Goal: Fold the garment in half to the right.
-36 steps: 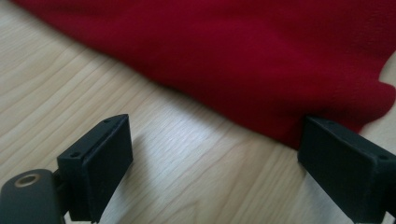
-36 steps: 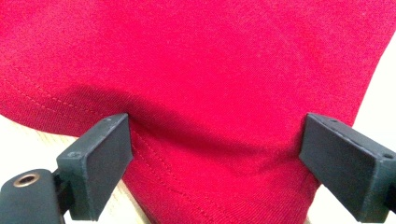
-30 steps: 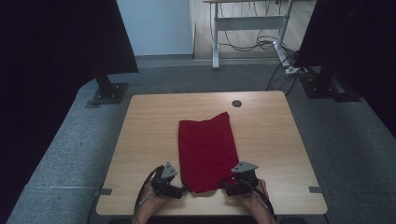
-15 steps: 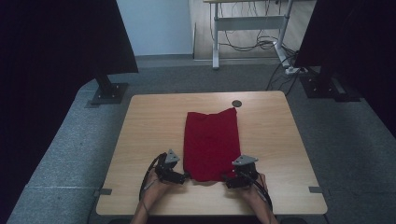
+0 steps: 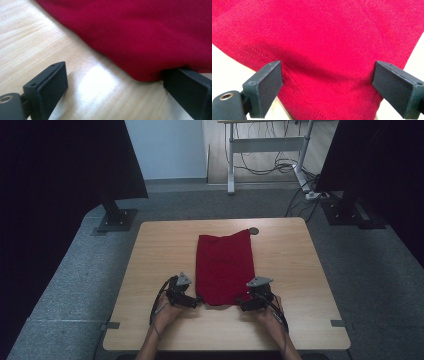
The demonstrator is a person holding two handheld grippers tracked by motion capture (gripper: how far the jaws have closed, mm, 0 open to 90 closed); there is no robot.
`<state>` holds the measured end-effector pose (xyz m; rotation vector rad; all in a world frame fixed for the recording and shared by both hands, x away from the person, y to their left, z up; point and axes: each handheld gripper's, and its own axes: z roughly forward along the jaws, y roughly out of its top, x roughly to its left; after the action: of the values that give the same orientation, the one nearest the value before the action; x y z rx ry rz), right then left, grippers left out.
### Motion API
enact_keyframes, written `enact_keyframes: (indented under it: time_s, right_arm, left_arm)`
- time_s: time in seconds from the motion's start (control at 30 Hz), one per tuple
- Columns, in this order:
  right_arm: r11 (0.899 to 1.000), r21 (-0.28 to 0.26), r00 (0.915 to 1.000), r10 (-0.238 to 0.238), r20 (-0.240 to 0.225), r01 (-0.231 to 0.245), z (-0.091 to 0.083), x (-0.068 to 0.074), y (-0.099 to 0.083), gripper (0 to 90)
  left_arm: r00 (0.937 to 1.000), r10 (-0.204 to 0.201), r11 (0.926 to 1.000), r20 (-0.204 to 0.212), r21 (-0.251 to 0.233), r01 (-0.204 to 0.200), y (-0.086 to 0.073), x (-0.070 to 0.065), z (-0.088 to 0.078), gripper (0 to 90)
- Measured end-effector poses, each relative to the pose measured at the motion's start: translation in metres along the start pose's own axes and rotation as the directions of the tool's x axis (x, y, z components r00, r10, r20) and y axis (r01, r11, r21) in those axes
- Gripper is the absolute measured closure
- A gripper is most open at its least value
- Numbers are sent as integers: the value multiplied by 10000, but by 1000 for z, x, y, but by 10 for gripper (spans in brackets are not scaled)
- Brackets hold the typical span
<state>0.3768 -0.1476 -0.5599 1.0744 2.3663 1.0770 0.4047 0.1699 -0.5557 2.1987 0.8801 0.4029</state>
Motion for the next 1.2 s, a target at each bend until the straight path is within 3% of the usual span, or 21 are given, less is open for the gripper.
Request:
enact_keyframes:
  time_s: [0.07, 0.37, 0.6, 0.73, 0.8, 1.07, 1.2]
  right_arm:
    - [10000, 3, 10000, -44, -5, 44, 5, -6, 5, 92]
    - [10000, -10, 10000, -72, -8, 71, 6, -7, 6, 89]
    - [9998, -101, 9999, -146, -19, 146, 4, -5, 5, 79]
    - [9997, -147, 9992, -176, -359, 171, -6, -1, 3, 76]
    - [9996, -206, 9987, -215, -453, 206, -13, 0, 1, 77]
    - [9994, -218, 9982, -271, -544, 259, -26, 1, -4, 75]
    - [9995, -240, 9988, -214, -434, 204, -41, -3, -11, 75]
  left_arm:
    - [10000, -21, 10000, -23, -5, 21, 2, 2, 2, 57]
    - [9998, 139, 9999, -113, -94, -140, 0, 2, -1, 75]
    - [9991, 210, 9997, -377, 107, -206, -9, -3, -17, 76]
    - [9992, 73, 10000, -389, 52, -71, -16, -4, -26, 76]
    - [9992, -42, 10000, -402, 73, 45, -30, -6, -34, 75]
    - [9985, -345, 9994, -417, -26, 344, -46, -12, -48, 73]
    - [9978, -443, 9990, -503, -38, 442, -54, -17, -57, 75]
